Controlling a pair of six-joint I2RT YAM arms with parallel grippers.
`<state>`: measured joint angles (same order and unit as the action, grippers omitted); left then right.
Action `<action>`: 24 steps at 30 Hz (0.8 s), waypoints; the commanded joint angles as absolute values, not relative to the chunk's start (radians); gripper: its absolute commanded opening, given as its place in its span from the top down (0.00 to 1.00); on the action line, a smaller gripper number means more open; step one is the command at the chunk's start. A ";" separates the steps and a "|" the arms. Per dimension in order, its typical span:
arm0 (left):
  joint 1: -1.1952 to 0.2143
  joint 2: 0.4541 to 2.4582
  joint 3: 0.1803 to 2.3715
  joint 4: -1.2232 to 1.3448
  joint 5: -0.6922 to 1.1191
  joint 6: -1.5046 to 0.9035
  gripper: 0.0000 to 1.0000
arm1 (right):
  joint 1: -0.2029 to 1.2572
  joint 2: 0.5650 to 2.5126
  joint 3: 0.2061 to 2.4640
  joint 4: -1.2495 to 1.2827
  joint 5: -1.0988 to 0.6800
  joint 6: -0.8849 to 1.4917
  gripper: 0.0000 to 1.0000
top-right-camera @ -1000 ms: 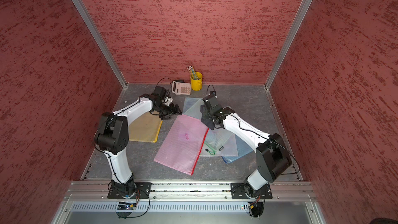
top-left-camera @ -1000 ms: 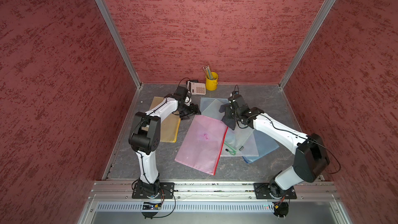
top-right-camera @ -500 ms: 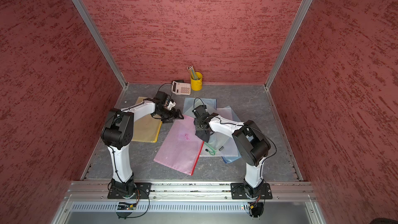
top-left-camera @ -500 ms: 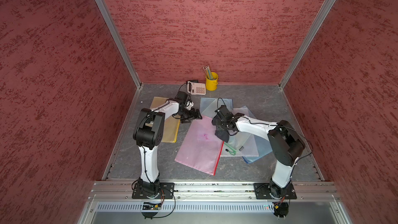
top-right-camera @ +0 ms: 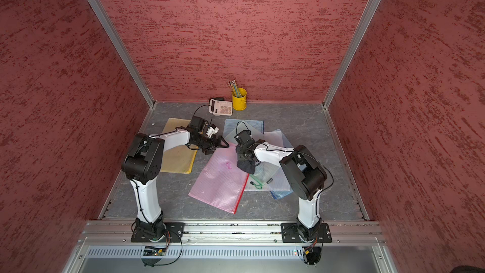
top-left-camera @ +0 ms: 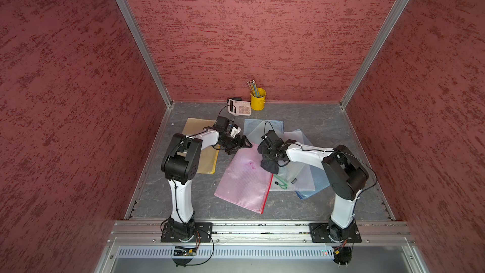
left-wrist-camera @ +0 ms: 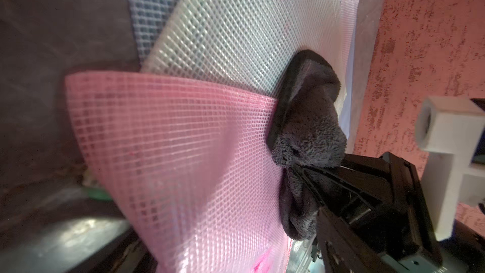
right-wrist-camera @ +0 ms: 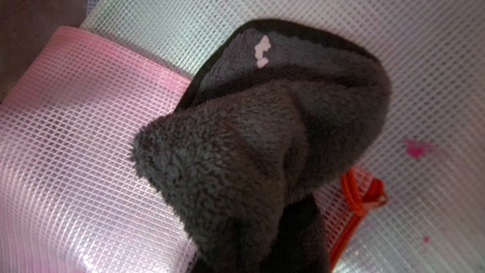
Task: Wipe the document bag
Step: Adjust the document bag at the center of the board.
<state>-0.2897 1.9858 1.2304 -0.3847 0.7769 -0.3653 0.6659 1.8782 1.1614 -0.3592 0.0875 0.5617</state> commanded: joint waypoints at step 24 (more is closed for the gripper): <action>-0.200 1.805 0.904 0.432 1.083 -0.899 0.11 | 0.661 1.889 1.112 -0.298 0.051 0.571 1.00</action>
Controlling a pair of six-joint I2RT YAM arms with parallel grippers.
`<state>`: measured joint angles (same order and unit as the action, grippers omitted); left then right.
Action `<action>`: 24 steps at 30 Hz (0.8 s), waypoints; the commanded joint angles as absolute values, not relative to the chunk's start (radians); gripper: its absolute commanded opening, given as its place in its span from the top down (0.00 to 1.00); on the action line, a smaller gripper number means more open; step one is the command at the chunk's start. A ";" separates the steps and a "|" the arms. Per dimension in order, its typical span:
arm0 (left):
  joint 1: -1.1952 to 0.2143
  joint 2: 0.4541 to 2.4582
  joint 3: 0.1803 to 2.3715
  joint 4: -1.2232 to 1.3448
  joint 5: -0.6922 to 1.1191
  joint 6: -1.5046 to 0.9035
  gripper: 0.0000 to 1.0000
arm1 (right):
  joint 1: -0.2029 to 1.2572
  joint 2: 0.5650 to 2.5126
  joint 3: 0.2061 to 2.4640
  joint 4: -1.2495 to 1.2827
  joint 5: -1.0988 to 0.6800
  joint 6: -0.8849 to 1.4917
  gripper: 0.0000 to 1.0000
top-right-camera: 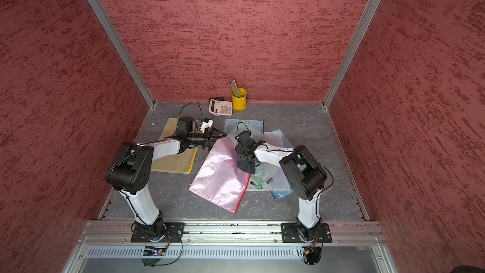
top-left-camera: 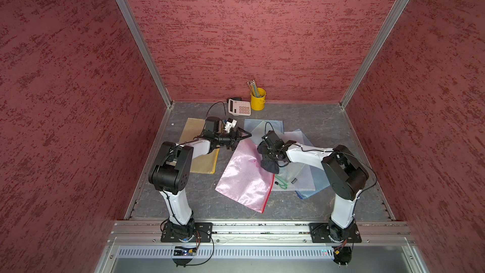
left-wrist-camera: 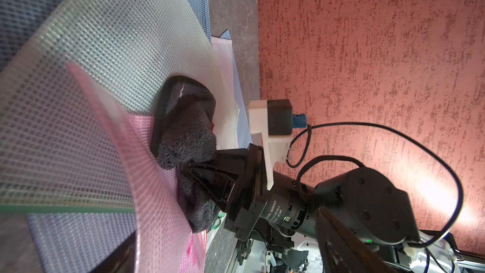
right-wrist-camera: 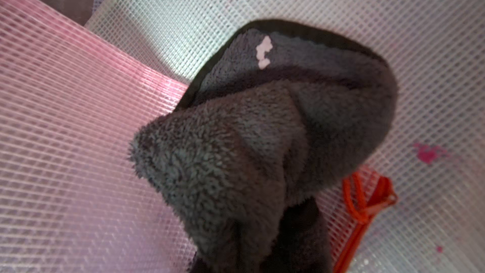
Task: Wipe the document bag
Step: Adjust the document bag at the center of the board.
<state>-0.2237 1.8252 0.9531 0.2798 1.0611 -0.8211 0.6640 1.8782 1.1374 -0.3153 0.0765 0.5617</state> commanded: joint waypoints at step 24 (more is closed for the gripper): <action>-0.275 1.989 1.282 -0.445 0.877 -0.324 0.88 | 0.648 1.845 1.175 -0.375 0.141 0.506 1.00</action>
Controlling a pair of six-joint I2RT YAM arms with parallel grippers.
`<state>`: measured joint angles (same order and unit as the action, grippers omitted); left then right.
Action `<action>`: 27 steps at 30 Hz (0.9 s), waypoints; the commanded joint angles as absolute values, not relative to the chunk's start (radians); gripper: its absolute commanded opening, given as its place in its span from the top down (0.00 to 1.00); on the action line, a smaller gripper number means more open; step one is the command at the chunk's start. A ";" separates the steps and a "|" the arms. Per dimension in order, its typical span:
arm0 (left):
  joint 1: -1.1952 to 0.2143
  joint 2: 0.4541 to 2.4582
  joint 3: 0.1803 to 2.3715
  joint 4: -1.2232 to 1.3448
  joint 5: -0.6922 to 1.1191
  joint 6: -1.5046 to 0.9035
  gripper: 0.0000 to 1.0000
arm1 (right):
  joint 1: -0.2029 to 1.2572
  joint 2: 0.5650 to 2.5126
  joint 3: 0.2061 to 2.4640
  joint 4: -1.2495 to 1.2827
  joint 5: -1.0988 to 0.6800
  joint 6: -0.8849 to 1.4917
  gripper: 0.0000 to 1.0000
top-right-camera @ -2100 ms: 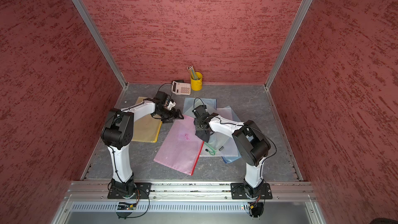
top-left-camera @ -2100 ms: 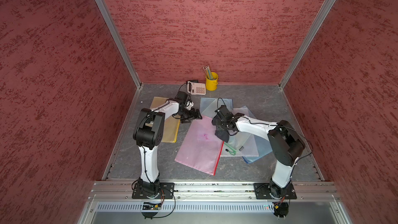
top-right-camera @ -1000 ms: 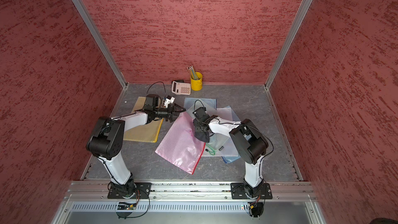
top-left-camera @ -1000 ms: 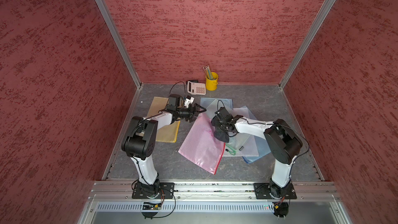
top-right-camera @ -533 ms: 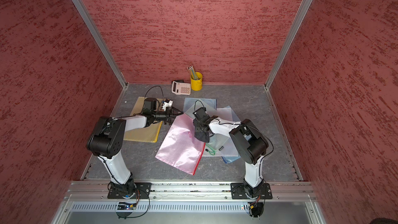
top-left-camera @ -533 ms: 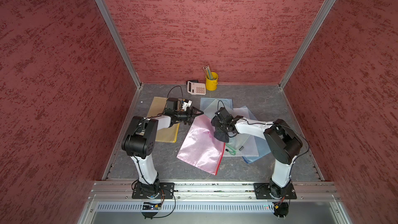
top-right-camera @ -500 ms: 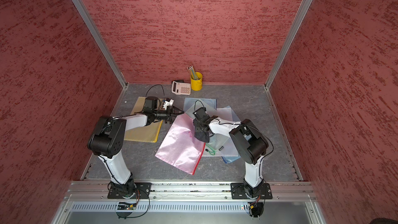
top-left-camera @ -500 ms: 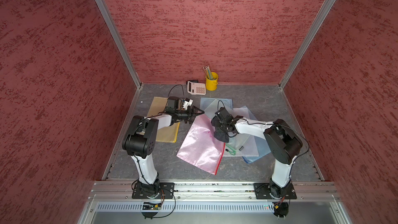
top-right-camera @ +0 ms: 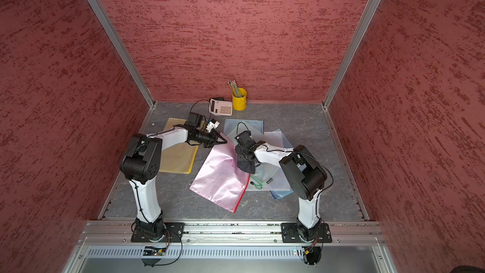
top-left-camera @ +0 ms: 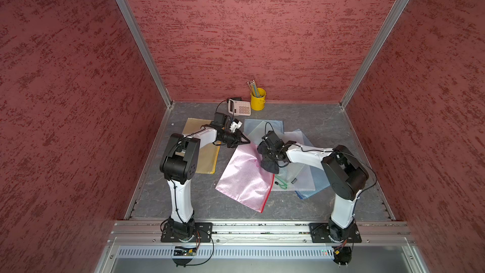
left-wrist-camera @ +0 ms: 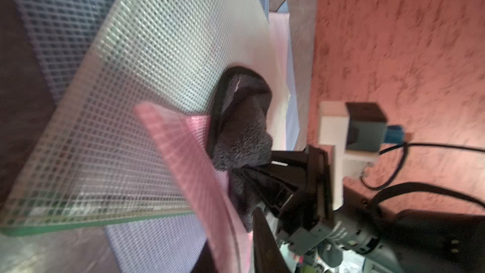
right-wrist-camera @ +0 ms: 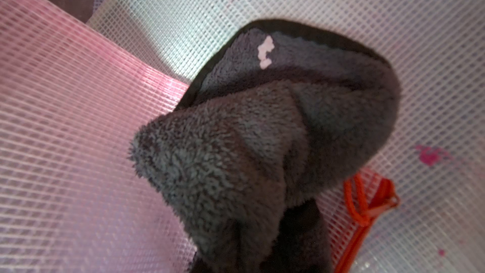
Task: Wipe the document bag
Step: Adjust the document bag at the center of the board, then wipe the dirt from the document bag.
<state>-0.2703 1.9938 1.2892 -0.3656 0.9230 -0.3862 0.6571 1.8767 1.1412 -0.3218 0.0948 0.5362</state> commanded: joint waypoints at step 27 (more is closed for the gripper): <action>-0.306 1.789 0.827 0.169 0.667 -0.608 1.00 | 0.927 1.916 1.023 -0.121 0.091 0.817 1.00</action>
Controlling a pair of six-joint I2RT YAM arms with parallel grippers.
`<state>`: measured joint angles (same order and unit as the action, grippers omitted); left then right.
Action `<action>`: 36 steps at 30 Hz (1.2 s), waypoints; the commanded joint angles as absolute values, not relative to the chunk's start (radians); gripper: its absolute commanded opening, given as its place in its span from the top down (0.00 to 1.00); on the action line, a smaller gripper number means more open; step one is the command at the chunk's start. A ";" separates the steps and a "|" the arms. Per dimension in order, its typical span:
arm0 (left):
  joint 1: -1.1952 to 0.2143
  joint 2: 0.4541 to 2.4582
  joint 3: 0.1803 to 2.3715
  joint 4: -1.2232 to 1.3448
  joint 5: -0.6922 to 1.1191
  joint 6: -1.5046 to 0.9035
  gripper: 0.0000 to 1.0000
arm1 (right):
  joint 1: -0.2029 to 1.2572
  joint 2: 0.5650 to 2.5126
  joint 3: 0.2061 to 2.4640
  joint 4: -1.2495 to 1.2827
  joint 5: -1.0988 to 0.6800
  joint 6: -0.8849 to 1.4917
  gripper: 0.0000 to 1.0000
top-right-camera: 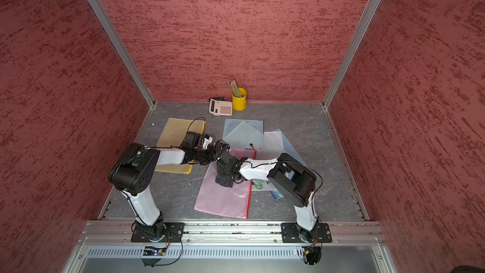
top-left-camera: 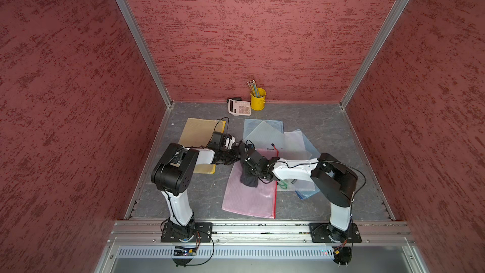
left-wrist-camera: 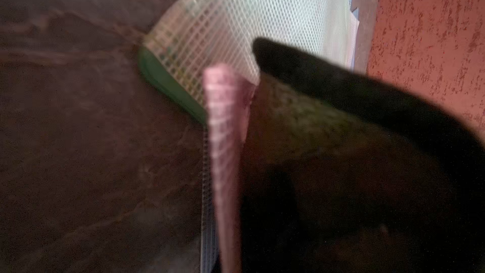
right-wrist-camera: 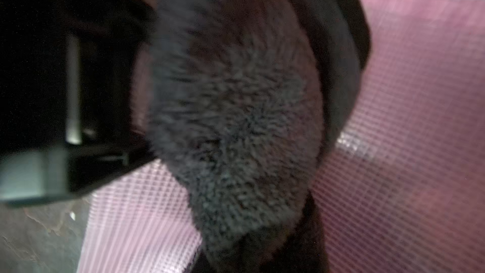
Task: Wipe the document bag
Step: Wipe the dirt from the document bag.
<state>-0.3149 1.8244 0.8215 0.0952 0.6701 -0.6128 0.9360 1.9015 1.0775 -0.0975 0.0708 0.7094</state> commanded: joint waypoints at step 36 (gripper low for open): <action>-0.339 1.730 0.625 0.404 0.549 -0.840 1.00 | 0.989 2.046 1.233 -0.194 0.527 0.825 1.00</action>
<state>-0.3378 1.7168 0.6350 0.3233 0.5766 -0.7834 0.9642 2.0529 1.2552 -0.1642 0.4683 0.8211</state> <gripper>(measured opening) 0.054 0.107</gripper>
